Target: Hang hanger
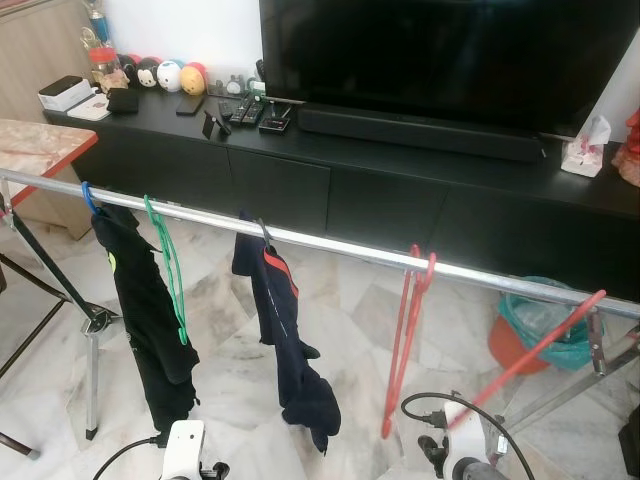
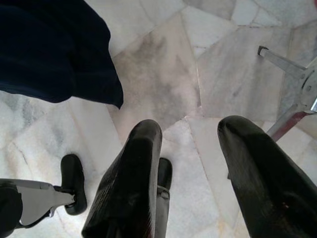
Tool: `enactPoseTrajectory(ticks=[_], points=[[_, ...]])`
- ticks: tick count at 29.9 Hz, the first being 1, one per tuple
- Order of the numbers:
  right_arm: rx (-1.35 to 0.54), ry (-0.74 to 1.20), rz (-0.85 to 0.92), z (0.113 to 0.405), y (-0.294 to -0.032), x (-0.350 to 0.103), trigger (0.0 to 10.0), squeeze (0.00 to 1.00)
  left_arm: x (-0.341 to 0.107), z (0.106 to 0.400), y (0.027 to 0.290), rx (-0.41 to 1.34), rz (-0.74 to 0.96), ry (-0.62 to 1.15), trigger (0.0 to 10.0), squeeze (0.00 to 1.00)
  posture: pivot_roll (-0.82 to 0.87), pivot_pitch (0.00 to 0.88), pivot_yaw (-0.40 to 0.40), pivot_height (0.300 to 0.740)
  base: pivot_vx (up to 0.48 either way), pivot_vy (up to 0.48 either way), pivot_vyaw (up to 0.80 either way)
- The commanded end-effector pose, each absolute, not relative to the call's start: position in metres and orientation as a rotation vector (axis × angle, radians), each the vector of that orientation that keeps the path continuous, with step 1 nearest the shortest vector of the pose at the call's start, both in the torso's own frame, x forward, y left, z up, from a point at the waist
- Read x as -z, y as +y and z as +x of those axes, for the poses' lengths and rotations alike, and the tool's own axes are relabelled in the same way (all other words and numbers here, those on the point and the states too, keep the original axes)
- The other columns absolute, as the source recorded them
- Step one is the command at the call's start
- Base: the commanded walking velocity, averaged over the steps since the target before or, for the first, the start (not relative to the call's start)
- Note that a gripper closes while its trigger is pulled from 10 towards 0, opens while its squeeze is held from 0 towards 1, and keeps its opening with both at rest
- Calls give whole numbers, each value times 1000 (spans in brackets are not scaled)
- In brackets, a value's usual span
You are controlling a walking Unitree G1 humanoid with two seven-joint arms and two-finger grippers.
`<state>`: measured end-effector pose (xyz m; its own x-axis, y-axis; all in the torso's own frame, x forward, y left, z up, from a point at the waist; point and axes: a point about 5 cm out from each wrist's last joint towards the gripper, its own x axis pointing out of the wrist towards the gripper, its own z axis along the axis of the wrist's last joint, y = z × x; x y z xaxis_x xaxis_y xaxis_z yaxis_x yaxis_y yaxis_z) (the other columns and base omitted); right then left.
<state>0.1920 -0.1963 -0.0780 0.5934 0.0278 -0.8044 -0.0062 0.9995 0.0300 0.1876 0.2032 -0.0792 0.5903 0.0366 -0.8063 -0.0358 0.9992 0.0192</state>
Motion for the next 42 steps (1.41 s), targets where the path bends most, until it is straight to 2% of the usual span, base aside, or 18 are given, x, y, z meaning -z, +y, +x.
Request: enactPoseTrajectory(ticks=[1,15,24,34,42], points=[[-23,946,26,191,-193,79,10000,0,80,187,204,-53,-7,943,10000,0,-17,0,-34,740,0,0,0],[1,1018,3,179,-188,87,10000,0,80,186,207,-52,11,949,10000,0,-16,0,-25,740,0,0,0],[-28,1032,-10,178,-170,89,10000,0,80,186,206,-48,16,953,10000,0,-13,0,-25,740,0,0,0],[-27,1036,-19,176,-178,89,10000,0,80,185,205,-45,16,959,10000,0,-11,0,-27,740,0,0,0],[-26,1035,-19,176,-179,89,10000,0,81,185,204,-43,17,962,10000,0,-10,0,-27,740,0,260,0]])
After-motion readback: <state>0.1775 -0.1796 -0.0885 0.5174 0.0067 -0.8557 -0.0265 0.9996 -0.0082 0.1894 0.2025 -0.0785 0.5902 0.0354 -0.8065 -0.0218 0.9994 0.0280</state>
